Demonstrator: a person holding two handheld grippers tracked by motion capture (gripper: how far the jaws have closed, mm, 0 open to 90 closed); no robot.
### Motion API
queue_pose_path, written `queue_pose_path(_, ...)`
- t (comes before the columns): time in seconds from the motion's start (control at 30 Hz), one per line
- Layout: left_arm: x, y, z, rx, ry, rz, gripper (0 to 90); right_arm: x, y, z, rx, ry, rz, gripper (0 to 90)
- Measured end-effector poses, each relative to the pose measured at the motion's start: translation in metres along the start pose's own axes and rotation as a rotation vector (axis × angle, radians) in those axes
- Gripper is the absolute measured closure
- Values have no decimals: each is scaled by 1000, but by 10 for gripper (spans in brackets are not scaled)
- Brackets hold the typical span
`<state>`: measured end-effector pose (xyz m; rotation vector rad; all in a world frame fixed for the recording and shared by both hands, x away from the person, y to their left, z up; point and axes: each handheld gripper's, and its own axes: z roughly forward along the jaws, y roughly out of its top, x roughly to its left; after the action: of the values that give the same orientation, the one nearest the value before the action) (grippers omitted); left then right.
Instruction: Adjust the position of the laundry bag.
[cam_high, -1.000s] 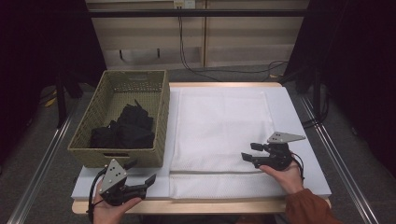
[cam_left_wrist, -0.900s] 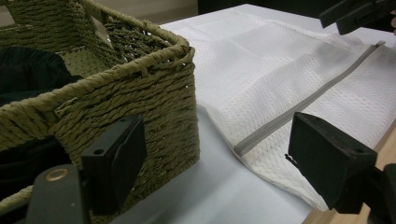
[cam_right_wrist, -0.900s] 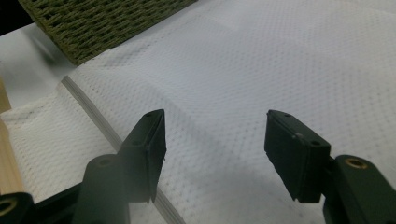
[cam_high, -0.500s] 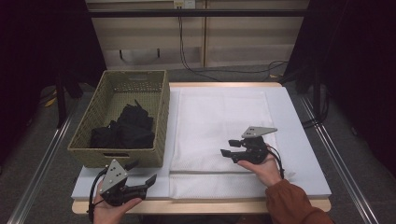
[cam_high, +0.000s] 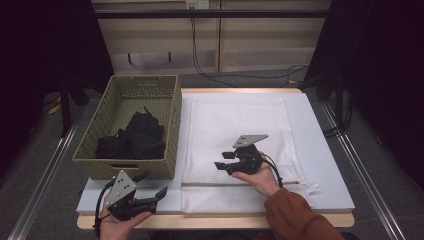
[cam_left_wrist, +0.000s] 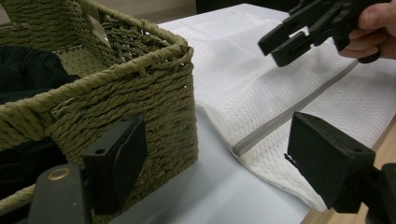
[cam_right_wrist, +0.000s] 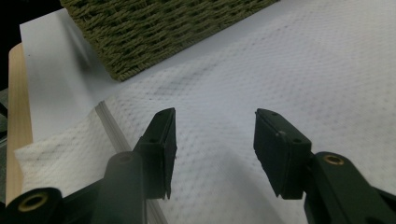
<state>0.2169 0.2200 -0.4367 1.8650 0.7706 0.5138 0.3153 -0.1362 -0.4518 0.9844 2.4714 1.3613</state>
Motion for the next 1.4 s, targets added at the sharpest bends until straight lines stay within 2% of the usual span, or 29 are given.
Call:
queue_pose_path(0.1,-1,1,0,1,1,5,198,6,9,18,22,15,-22,453)
queue_pose_path(0.33,-1,1,1,7,2,10,193,12,18,41,38,50,-17,491)
queue_pose_path(0.37,-1,1,1,3,1,7,193,15,21,51,55,62,-30,494)
queue_pose_path(0.43,-1,1,1,2,0,8,193,18,24,58,65,54,-39,497)
queue_pose_path(0.57,-1,1,0,-5,-2,4,187,21,29,72,82,65,-28,480)
queue_pose_path(0.6,-1,1,0,-3,-7,18,186,21,30,75,87,56,-30,480)
queue_pose_path(0.73,-3,2,2,-1,-18,28,185,21,32,83,107,53,-31,473)
queue_pose_path(0.9,-2,2,2,2,-14,35,185,20,39,94,104,44,-22,437)
queue_pose_path(1.0,-3,2,2,7,-7,34,182,23,37,104,123,41,-16,399)
queue_pose_path(1.03,-4,2,3,16,-7,54,182,24,37,107,132,46,-24,402)
queue_pose_path(1.07,-4,2,3,16,-7,54,181,25,36,108,144,39,-45,400)
queue_pose_path(1.1,-4,2,4,17,-21,37,181,26,35,110,149,37,-51,391)
queue_pose_path(1.13,-4,2,4,15,-23,47,181,26,34,111,153,28,-59,392)
queue_pose_path(1.23,-5,2,4,19,-16,55,181,28,33,112,148,10,-69,429)
queue_pose_path(1.27,-5,2,4,21,-12,55,181,31,33,113,146,-25,-110,486)
queue_pose_path(1.3,-5,2,4,18,-16,55,181,31,33,113,149,-34,-116,518)
queue_pose_path(1.4,-5,2,4,25,-7,55,181,27,33,111,152,-39,-100,614)
